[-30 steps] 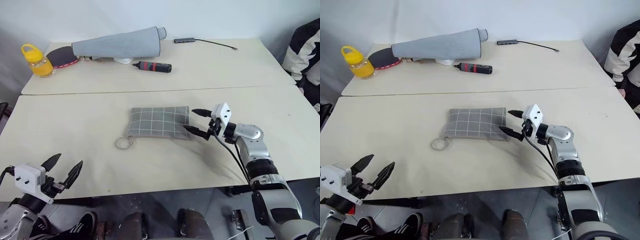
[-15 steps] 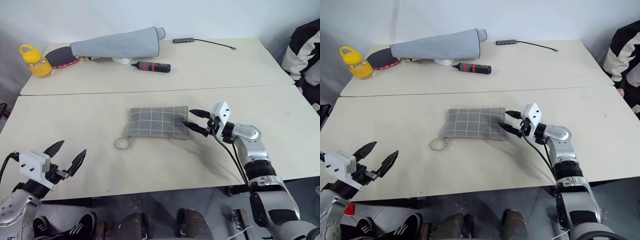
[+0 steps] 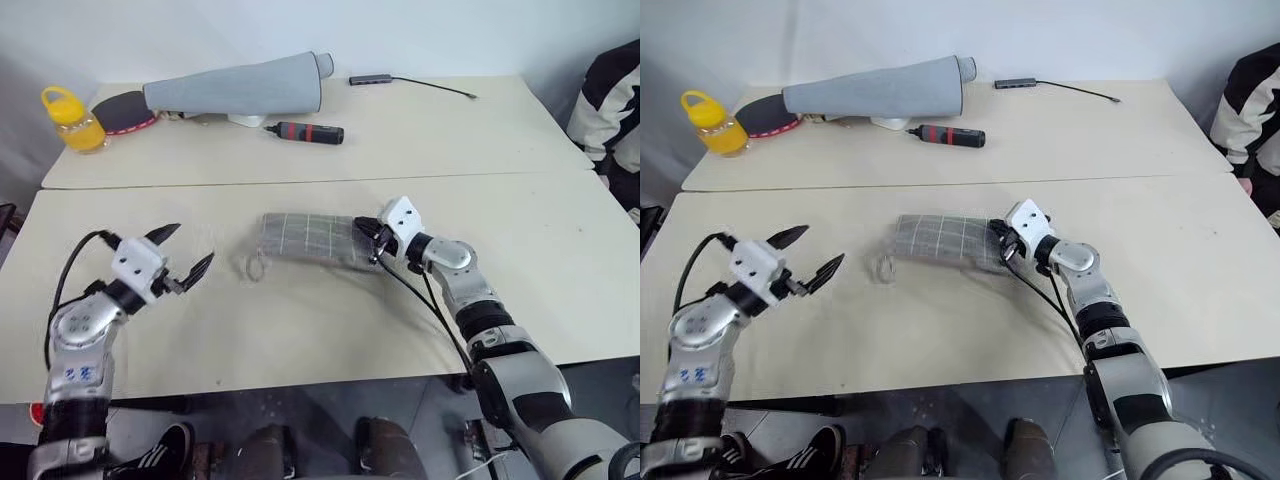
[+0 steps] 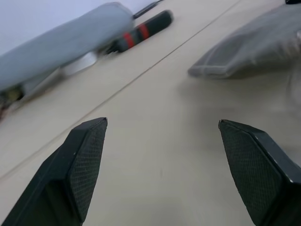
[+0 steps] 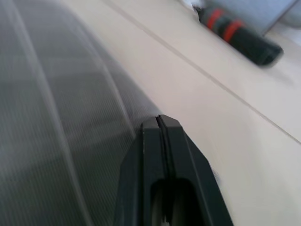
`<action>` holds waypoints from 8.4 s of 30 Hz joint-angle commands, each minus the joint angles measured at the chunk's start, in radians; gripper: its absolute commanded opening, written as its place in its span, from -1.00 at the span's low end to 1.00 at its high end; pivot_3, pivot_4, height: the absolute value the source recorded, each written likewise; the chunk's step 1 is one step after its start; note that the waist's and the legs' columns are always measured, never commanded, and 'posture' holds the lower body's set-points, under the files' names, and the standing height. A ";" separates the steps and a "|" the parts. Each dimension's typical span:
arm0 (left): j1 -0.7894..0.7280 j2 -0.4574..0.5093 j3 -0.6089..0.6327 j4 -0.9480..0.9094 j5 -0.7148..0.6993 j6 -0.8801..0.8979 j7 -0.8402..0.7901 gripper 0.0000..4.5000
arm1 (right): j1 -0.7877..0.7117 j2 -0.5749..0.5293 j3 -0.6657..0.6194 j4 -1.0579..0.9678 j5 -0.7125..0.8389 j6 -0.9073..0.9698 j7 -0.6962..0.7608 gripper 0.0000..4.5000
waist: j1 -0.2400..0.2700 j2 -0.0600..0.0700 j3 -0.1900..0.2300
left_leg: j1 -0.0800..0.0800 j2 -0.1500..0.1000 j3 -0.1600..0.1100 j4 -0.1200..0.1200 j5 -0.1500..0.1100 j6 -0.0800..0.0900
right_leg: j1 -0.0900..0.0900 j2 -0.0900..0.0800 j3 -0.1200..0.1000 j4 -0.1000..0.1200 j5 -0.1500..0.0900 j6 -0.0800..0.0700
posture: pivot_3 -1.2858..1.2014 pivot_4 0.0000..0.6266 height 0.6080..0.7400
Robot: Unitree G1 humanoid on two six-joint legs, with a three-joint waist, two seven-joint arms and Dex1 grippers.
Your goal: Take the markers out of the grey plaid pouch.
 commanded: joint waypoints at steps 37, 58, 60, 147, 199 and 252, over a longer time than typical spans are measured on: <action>-0.315 -0.099 -0.240 0.376 0.033 -0.275 -0.224 -1.00 | 0.147 -0.057 -0.045 -0.425 0.148 0.144 0.114 -0.44 | -0.020 0.000 0.000 | 0.000 0.000 -0.001 0.001 0.002 0.001 | 0.001 0.001 -0.001 0.000 0.000 0.001 | 0.03 -0.52 1.00; -0.027 -0.169 -0.305 -0.538 0.112 0.533 0.067 -1.00 | 0.291 -0.203 0.172 -0.783 -0.289 -0.054 -0.078 0.25 | 0.008 0.000 0.000 | -0.001 0.000 -0.002 0.003 0.003 0.000 | 0.001 0.000 0.001 0.000 0.000 0.001 | 0.03 -0.52 1.00; -0.024 -0.173 -0.308 -0.538 0.122 0.550 0.085 -1.00 | 0.289 -0.197 0.167 -0.787 -0.270 -0.068 -0.086 0.25 | 0.007 0.000 0.000 | -0.001 0.000 -0.002 0.002 0.003 0.000 | 0.001 0.000 0.001 -0.001 0.000 0.001 | 0.03 -0.52 1.00; -0.047 -0.111 -0.321 -0.326 0.296 0.074 0.181 -1.00 | 0.260 -0.261 0.044 -0.768 0.253 0.104 0.161 0.14 | 0.010 0.000 0.000 | -0.001 0.000 -0.002 0.003 0.003 0.001 | 0.002 0.000 0.000 0.000 0.000 0.001 | 0.03 -0.52 1.00; 0.032 -0.142 -0.389 -0.346 0.324 0.062 0.188 -1.00 | 0.499 -0.253 -0.070 -1.167 0.727 1.130 0.003 -0.98 | 0.032 0.000 0.000 | -0.001 0.000 -0.002 0.003 0.001 0.003 | 0.002 -0.002 -0.001 -0.002 0.000 0.001 | 0.03 -0.52 1.00; 0.017 -0.114 -0.295 -0.332 0.138 0.099 0.109 -1.00 | 0.420 -0.261 -0.020 -1.205 0.407 0.677 0.171 -0.99 | 0.036 0.000 0.000 | -0.002 -0.001 -0.002 0.002 0.001 0.003 | 0.002 -0.002 -0.001 -0.003 0.001 0.001 | 0.03 -0.52 1.00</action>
